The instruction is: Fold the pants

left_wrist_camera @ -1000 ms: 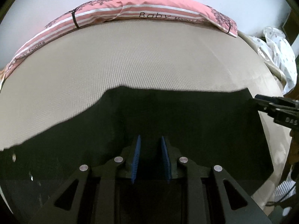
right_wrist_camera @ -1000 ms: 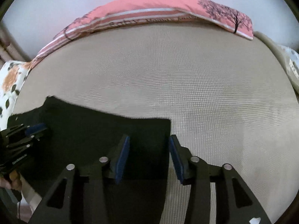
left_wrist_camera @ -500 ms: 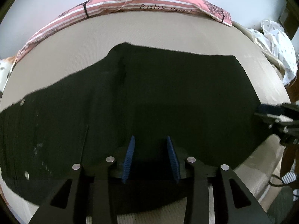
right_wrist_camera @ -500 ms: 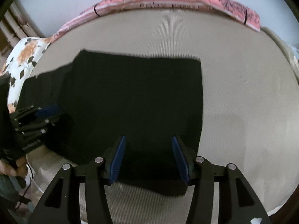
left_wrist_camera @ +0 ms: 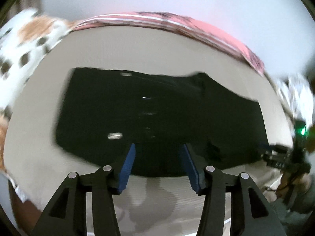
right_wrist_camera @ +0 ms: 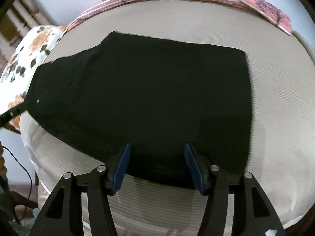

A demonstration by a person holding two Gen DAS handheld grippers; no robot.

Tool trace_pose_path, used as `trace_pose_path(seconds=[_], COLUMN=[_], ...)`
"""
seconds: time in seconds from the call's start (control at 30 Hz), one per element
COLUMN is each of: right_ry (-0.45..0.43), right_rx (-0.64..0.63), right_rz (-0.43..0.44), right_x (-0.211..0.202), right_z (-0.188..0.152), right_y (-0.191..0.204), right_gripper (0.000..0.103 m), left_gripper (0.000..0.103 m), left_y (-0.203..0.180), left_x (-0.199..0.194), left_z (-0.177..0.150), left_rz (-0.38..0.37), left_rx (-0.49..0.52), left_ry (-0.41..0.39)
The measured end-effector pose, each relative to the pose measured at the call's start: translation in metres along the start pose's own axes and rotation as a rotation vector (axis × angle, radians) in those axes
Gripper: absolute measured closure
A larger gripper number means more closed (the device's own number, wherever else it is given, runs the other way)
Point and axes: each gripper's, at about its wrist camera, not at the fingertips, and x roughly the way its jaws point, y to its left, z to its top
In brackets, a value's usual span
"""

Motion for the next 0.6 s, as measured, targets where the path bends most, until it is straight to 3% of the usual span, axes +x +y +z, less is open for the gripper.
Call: trace_pose_path(seconds=[0.17, 0.3, 0.4, 0.6], right_ry=[0.021, 0.033, 0.044, 0.02], right_rx=[-0.086, -0.128, -0.159, -0.163], right_rz=[0.02, 0.033, 0.056, 0.09], right_x=[0.012, 0.02, 0.024, 0.019], right_z=[0.013, 0.021, 0.025, 0.026], right_y=[0.036, 0.059, 0.073, 0.085], right_gripper=[0.048, 0.048, 0.047, 0.036], left_gripper=[0.051, 0.051, 0.051, 0.051], left_y=[0.061, 0.095, 0.109, 0.137], left_x=[-0.016, -0.012, -0.004, 0.011], left_z=[-0.008, -0.021, -0.03, -0.039], left_rz=[0.04, 0.007, -0.058, -0.238], left_rx=[-0.142, -0.259, -0.344, -0.52], left_ry=[-0.004, 0.023, 0.042, 0.042])
